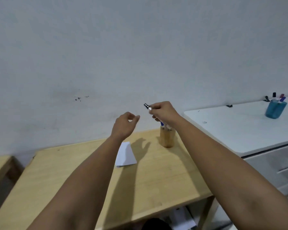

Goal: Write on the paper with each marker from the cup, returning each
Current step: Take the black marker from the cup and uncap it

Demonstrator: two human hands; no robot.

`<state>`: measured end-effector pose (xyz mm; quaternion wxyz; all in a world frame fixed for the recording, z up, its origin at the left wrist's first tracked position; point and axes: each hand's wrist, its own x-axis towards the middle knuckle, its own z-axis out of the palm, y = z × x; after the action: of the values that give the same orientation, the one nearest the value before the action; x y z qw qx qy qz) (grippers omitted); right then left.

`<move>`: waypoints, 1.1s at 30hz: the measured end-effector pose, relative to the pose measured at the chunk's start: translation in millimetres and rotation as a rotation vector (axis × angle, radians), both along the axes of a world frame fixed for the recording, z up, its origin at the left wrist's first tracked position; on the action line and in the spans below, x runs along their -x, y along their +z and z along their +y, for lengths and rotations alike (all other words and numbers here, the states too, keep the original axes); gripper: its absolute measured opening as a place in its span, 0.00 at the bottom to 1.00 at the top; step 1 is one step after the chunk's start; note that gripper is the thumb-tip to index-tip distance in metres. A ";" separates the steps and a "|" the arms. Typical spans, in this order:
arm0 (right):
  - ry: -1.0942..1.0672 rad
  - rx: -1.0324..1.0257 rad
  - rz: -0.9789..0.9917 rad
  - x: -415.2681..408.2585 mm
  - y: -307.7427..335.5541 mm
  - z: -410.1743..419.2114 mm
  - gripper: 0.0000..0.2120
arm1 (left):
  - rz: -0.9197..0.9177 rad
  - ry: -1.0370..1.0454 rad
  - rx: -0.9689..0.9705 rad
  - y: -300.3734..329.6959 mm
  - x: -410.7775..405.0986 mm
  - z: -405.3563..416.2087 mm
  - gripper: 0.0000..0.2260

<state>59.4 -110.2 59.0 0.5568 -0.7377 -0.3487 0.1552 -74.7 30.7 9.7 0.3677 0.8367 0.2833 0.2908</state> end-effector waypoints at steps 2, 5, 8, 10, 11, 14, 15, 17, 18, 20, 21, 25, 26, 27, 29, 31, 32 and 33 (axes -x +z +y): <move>0.132 0.042 0.061 22.6 -7.6 11.0 0.08 | -0.047 0.049 0.060 3.7 25.6 6.7 0.29; 0.340 0.170 0.095 58.1 -20.7 32.3 0.05 | -0.052 0.103 0.088 4.6 59.3 18.4 0.33; 0.438 0.253 0.028 90.4 -32.6 54.1 0.09 | -0.002 0.138 0.071 1.4 84.2 38.9 0.35; 0.457 0.225 0.025 104.2 -38.8 65.9 0.11 | 0.016 0.126 0.092 -4.8 96.4 55.6 0.30; 0.469 0.199 0.024 109.2 -41.2 71.1 0.12 | 0.025 0.120 0.103 -7.5 100.6 62.2 0.28; 0.465 0.206 -0.142 111.0 -47.2 83.9 0.08 | 0.007 0.177 0.108 -15.9 109.9 82.0 0.26; 0.447 0.243 -0.228 105.5 -50.3 85.4 0.06 | -0.012 0.242 0.102 -19.1 115.8 91.5 0.27; 0.363 0.302 -0.323 83.6 -60.8 82.4 0.06 | 0.016 0.398 0.033 -27.9 134.6 115.5 0.29; 0.299 0.291 -0.316 69.1 -67.3 79.0 0.07 | 0.067 0.463 -0.030 -32.7 144.6 126.7 0.30; 0.174 0.212 -0.243 41.0 -79.4 71.8 0.07 | 0.192 0.522 -0.180 -45.2 155.2 141.3 0.32; 0.131 0.172 -0.197 30.9 -85.3 71.4 0.06 | 0.263 0.515 -0.264 -54.6 154.0 145.8 0.32; 0.067 0.096 -0.067 15.2 -108.4 80.2 0.04 | 0.526 0.368 -0.527 -94.0 131.8 144.0 0.24; 0.064 0.088 -0.051 13.1 -114.5 84.6 0.04 | 0.575 0.334 -0.544 -104.7 126.8 144.7 0.22; 0.063 0.082 -0.035 12.4 -119.5 88.1 0.03 | 0.615 0.309 -0.542 -114.9 123.1 144.9 0.22; 0.057 0.069 0.005 12.9 -127.3 93.5 0.01 | 0.653 0.286 -0.542 -135.4 118.7 144.1 0.21; 0.045 0.047 0.031 14.2 -131.6 96.9 0.02 | 0.665 0.278 -0.553 -150.9 118.7 141.1 0.21; 0.046 0.036 0.043 14.4 -133.2 97.5 0.02 | 0.668 0.277 -0.535 -155.4 119.5 140.8 0.21; 0.048 0.030 0.055 15.1 -134.6 98.0 0.01 | 0.662 0.281 -0.507 -158.4 120.6 141.6 0.23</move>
<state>44.4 -12.2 -75.6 0.5513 -0.7329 -0.3483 0.1940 -195.3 172.4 -148.8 -0.0030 0.9019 0.4166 0.1144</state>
